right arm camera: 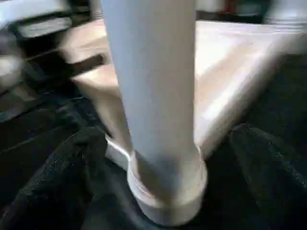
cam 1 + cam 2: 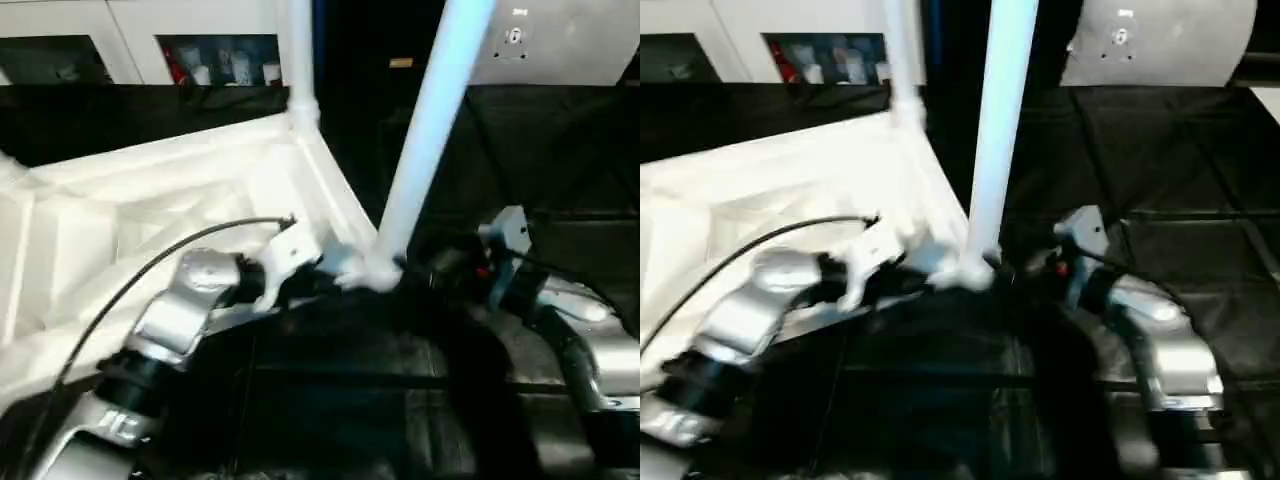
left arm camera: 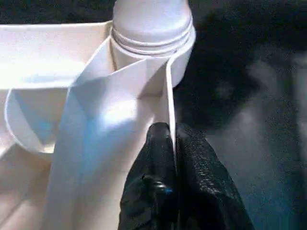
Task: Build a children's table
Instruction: Rotate leg to tighten
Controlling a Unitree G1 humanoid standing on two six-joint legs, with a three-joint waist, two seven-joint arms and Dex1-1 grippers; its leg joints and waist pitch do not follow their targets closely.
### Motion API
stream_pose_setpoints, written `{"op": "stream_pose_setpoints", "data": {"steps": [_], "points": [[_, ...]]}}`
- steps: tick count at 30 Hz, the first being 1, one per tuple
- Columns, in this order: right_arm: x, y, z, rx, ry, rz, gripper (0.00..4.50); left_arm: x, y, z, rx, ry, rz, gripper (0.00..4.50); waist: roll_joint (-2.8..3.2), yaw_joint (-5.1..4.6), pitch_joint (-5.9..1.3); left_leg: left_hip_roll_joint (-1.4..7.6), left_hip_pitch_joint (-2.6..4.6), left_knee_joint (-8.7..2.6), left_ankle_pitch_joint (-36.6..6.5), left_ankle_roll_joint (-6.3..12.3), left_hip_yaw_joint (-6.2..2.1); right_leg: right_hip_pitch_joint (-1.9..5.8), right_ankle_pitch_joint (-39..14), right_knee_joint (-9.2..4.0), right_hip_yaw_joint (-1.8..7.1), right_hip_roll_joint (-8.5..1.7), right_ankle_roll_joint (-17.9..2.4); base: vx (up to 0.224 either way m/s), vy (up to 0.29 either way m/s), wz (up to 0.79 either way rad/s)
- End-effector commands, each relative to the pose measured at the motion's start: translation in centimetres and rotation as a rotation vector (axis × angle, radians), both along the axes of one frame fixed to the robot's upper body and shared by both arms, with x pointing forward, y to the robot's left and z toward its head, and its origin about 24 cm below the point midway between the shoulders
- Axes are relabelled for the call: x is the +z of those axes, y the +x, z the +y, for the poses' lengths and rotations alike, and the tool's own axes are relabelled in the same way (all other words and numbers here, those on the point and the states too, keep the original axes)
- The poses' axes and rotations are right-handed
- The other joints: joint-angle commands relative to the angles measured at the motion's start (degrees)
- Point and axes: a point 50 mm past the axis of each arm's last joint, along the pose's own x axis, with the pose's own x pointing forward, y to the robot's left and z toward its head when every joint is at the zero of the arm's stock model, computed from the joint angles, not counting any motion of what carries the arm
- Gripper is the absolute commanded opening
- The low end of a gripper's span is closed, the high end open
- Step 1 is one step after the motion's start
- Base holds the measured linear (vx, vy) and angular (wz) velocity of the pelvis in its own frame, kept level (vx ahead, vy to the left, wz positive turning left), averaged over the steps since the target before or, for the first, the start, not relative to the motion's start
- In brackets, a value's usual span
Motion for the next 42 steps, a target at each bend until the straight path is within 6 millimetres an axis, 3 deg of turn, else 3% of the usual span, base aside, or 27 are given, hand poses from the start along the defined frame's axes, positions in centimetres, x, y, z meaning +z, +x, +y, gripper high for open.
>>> {"op": "stream_pose_setpoints", "data": {"steps": [1,5,8,10,11,15,19,21,27,36,38,40,42], "points": [[0.0,-0.9,0.4,0.141,-0.003,0.042,4.45,-1.0,-1.5,0.0,-0.175,0.064,0.064,0.00,-0.70,0.28,-3.58,3.72,1.11,-2.61,-3.03,11.55,-1.41,3.31,-1.39,-3.27,3.32,-5.06,-14.55,0.000,0.000,0.00],[-0.5,-1.7,0.8,0.322,-0.056,0.119,4.45,-1.1,-2.3,1.0,-0.306,0.103,0.108,0.00,-0.79,1.10,-3.54,3.85,1.11,-2.66,-3.69,10.48,-1.29,3.23,-3.84,-3.27,3.29,-5.17,-14.63,0.000,0.000,0.00],[-0.8,-2.0,1.1,0.423,-0.077,0.166,4.45,-1.0,-2.8,1.2,-0.405,0.124,0.127,0.00,-1.21,1.49,-3.63,3.84,1.13,-2.62,-3.62,10.03,-1.27,3.23,-4.00,-3.14,3.34,-5.28,-14.84,0.000,0.000,0.00],[-0.8,-2.1,1.3,0.469,-0.085,0.181,4.45,-1.0,-3.0,1.2,-0.456,0.135,0.128,0.00,-1.03,1.60,-3.63,3.91,1.11,-2.63,-3.29,9.95,-1.28,3.17,-3.69,-3.00,3.39,-5.32,-14.93,0.000,0.000,0.00],[-0.8,-2.1,1.4,0.483,-0.087,0.185,4.17,-1.0,-3.1,1.2,-0.472,0.138,0.127,0.00,-1.26,1.80,-3.56,3.95,1.15,-2.63,-3.23,9.93,-1.24,3.11,-3.74,-3.01,3.45,-5.36,-14.87,0.000,0.000,0.00],[-1.0,-2.1,2.1,0.525,-0.080,0.190,3.85,-0.8,-3.2,0.6,-0.519,0.137,0.113,0.00,-1.42,2.46,-3.54,3.99,1.25,-2.53,-3.32,9.45,-1.12,2.95,-4.14,-2.92,3.56,-5.44,-14.99,0.000,0.000,0.00],[-1.4,-2.2,3.1,0.571,-0.064,0.204,3.64,-0.8,-3.3,-0.3,-0.551,0.122,0.107,0.00,-1.64,2.35,-3.51,3.95,1.15,-2.68,-4.34,8.24,-1.22,3.08,-5.99,-3.09,3.51,-5.46,-14.74,0.000,0.000,0.00],[-1.5,-2.3,3.2,0.591,-0.061,0.220,3.25,-0.8,-3.3,-0.4,-0.555,0.119,0.106,0.00,-1.66,2.47,-3.60,3.95,1.26,-2.64,-4.01,8.21,-1.20,3.08,-5.39,-2.99,3.55,-5.42,-14.77,0.000,0.000,0.00],[-1.5,-2.5,3.1,0.620,-0.064,0.246,2.86,-0.8,-3.2,0.1,-0.564,0.131,0.104,0.00,-1.70,2.59,-3.83,3.82,1.11,-2.44,-2.71,9.04,-1.23,3.22,-3.05,-2.71,3.46,-5.35,-14.95,0.000,0.000,0.00],[-1.7,-2.9,3.4,0.603,-0.021,0.266,2.33,-0.8,-2.7,0.1,-0.495,0.105,0.106,0.00,-1.68,2.62,-3.76,3.87,1.09,-2.46,-4.06,8.07,-1.22,3.22,-5.00,-2.85,3.56,-5.44,-15.05,0.000,0.000,0.00],[-1.8,-3.0,3.6,0.558,0.000,0.270,2.31,-0.7,-2.4,-0.1,-0.442,0.079,0.107,0.00,-1.55,2.76,-3.62,3.91,1.13,-2.55,-5.19,7.36,-1.28,3.17,-7.05,-3.12,3.59,-5.54,-14.77,0.000,0.000,0.00],[-1.9,-2.9,3.8,0.507,0.008,0.251,2.28,-0.6,-2.3,-0.3,-0.409,0.065,0.113,0.00,-1.87,2.54,-3.55,3.95,1.18,-2.69,-5.81,6.81,-1.25,3.04,-8.35,-3.17,3.65,-5.49,-14.49,0.000,0.000,0.00],[-2.0,-2.6,4.1,0.432,0.032,0.221,2.27,-0.4,-2.1,-0.6,-0.358,0.045,0.119,0.00,-1.81,2.49,-3.21,3.74,1.24,-2.80,-8.23,5.68,-1.31,2.93,-13.20,-3.80,3.70,-5.68,-13.60,0.000,0.000,0.00]]}}
